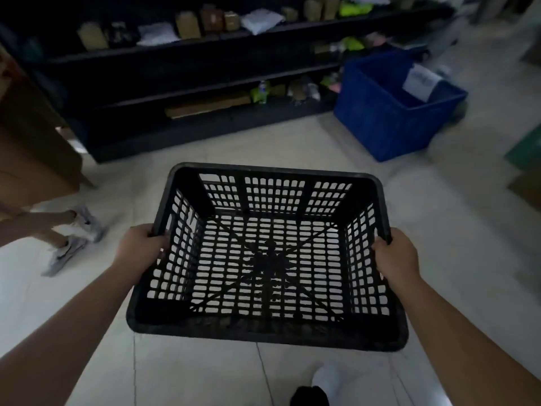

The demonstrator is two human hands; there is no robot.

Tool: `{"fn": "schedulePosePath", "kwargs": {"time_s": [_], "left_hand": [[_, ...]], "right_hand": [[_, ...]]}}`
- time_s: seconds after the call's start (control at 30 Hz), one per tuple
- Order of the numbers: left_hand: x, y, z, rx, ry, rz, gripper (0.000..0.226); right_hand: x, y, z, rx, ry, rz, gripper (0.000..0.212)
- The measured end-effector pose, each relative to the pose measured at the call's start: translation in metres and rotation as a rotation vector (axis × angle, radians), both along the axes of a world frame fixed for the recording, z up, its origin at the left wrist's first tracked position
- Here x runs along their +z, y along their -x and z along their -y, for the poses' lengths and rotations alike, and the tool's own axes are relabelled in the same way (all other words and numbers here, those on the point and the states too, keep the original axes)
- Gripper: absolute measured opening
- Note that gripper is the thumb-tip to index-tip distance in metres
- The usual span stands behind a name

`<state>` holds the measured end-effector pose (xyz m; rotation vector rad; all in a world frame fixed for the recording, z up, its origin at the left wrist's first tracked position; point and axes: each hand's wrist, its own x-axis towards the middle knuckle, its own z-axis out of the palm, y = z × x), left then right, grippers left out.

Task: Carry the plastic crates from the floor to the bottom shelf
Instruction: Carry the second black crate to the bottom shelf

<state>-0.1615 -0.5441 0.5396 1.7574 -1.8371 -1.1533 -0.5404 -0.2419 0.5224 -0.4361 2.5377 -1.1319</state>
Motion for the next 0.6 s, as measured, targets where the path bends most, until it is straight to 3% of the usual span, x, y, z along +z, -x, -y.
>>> {"fn": "schedulePosePath", "kwargs": {"time_s": [0.6], "left_hand": [[0.067, 0.521, -0.254, -0.752, 0.001, -0.063, 0.014]], "right_hand": [[0.078, 0.210, -0.415, -0.770, 0.009, -0.026, 0.022]]}}
